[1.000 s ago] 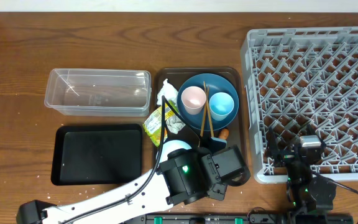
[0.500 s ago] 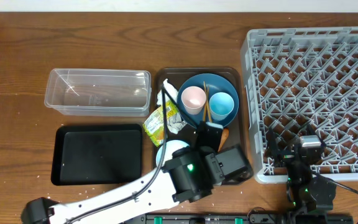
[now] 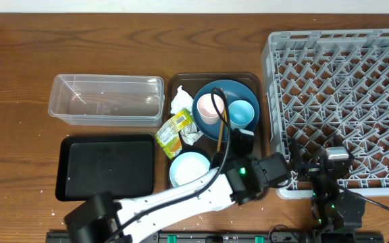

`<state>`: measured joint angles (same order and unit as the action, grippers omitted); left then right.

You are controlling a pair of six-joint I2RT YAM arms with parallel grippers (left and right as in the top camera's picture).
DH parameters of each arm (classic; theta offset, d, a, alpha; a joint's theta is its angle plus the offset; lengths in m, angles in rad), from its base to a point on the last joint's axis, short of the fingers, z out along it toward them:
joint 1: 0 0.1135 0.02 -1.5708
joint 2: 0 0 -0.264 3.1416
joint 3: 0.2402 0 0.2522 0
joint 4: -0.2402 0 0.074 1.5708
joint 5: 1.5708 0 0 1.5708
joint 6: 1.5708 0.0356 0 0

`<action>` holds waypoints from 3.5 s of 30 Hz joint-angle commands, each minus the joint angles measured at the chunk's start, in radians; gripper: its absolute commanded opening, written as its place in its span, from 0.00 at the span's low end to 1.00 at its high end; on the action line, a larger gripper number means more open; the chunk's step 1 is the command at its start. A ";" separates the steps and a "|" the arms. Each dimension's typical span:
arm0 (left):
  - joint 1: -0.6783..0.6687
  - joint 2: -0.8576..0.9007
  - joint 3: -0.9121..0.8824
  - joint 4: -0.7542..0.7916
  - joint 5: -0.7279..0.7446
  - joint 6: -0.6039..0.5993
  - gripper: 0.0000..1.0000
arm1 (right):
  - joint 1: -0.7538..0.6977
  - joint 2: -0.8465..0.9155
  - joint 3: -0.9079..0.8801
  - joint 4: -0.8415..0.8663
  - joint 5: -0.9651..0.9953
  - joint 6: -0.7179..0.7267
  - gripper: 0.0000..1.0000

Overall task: Sort waste into correct bins and load items into the dishwasher rack
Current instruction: 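Move the left gripper over the brown tray toward the yellow wrapper, then grasp the yellow snack wrapper with the left gripper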

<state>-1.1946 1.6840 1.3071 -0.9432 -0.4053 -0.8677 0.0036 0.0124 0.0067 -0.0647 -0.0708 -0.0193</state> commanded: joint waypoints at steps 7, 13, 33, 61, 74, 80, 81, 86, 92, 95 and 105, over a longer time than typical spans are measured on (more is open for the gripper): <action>0.034 0.024 -0.005 -0.034 -0.060 0.049 0.33 | -0.006 -0.003 -0.002 -0.004 0.003 -0.004 0.99; 0.111 0.004 0.009 0.011 0.171 0.239 0.25 | -0.006 -0.003 -0.001 -0.004 0.003 -0.004 0.99; 0.404 0.001 0.010 0.017 0.394 0.385 0.38 | -0.006 -0.003 -0.002 -0.004 0.003 -0.004 0.99; 0.340 0.042 -0.045 0.140 0.397 0.332 0.39 | -0.006 -0.003 -0.002 -0.004 0.003 -0.004 0.99; 0.392 0.005 -0.029 0.080 0.251 0.332 0.31 | -0.006 -0.003 -0.002 -0.004 0.003 -0.004 0.99; 0.538 -0.093 -0.027 -0.008 0.236 0.332 0.40 | -0.006 -0.003 -0.001 -0.004 0.003 -0.004 0.99; 0.565 -0.100 -0.028 -0.023 0.236 0.332 0.44 | -0.006 -0.003 -0.001 -0.004 0.003 -0.004 0.99; 0.644 -0.089 -0.044 -0.035 0.237 0.380 0.53 | -0.006 -0.003 -0.002 -0.004 0.003 -0.004 0.99; 0.649 -0.049 -0.047 -0.031 0.235 0.483 0.53 | -0.006 -0.003 -0.002 -0.004 0.003 -0.004 0.99; 0.649 -0.029 -0.049 -0.019 0.235 0.507 0.53 | -0.006 -0.003 -0.002 -0.004 0.003 -0.004 0.99; 0.649 -0.003 -0.127 0.136 0.235 0.562 0.53 | -0.006 -0.003 -0.001 -0.004 0.003 -0.004 0.99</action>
<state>-0.5476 1.6726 1.1984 -0.8207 -0.1570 -0.3397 0.0036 0.0124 0.0067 -0.0647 -0.0708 -0.0193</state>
